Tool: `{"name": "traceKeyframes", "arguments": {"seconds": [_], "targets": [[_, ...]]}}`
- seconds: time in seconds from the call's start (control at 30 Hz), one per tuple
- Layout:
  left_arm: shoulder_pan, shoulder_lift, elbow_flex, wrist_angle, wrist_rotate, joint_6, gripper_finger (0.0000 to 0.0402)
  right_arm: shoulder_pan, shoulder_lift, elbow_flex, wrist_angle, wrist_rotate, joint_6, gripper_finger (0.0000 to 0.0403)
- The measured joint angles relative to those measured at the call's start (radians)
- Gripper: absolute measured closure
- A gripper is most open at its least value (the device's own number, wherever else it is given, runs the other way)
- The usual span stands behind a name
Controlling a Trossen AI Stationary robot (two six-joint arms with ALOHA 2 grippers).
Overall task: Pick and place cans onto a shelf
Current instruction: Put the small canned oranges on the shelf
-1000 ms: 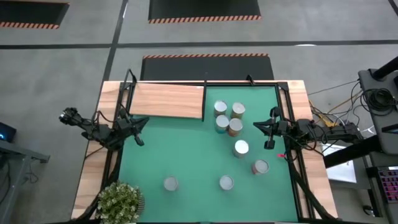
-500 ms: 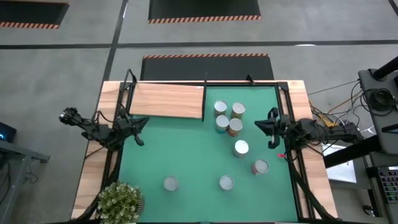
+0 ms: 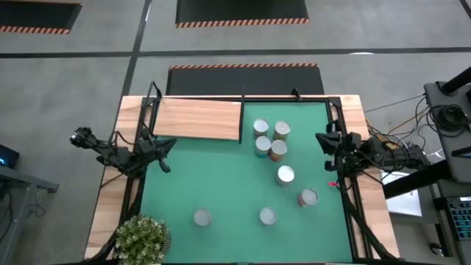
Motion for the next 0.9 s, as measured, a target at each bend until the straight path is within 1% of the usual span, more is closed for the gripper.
{"name": "traceKeyframes", "arguments": {"seconds": [0.03,0.13,0.17,0.2,0.27,0.33,0.43,0.5,0.6,0.8,0.9], "targets": [[0.000,0.000,0.000,0.024,0.000,-0.097,0.0402,0.000,0.001,0.008,-0.006,0.000,-0.009,0.0394],[0.001,0.000,0.000,0.138,-0.013,-0.475,0.0402,0.000,0.002,0.033,-0.006,-0.002,-0.010,0.0394],[0.002,0.000,0.000,0.168,-0.017,-0.539,0.0402,0.000,0.002,0.043,-0.015,-0.002,-0.010,0.0394],[0.003,0.001,0.000,0.200,-0.021,-0.545,0.0402,0.000,0.002,0.052,-0.030,-0.002,-0.012,0.0394],[0.003,0.010,0.000,0.275,-0.012,-0.509,0.0402,0.000,0.004,0.067,-0.040,-0.002,-0.029,0.0394],[0.004,0.048,0.000,0.376,0.049,-0.444,0.0402,0.000,0.004,0.084,-0.035,-0.003,-0.037,0.0394],[0.004,0.144,0.001,0.592,0.144,-0.341,0.0402,0.000,0.004,0.100,-0.035,-0.003,-0.039,0.0394],[0.004,0.226,0.024,0.690,0.182,-0.290,0.0402,0.000,0.004,0.107,-0.037,-0.003,-0.053,0.0394],[0.004,0.362,0.109,0.704,0.209,-0.251,0.0402,0.000,0.004,0.117,-0.035,-0.003,-0.086,0.0394],[0.004,0.670,0.356,0.686,0.209,-0.157,0.0402,0.000,0.004,0.140,-0.035,-0.002,-0.125,0.0394],[0.004,0.802,0.496,0.573,0.210,-0.145,0.0402,0.000,0.004,0.147,-0.035,-0.002,-0.127,0.0394]]}}
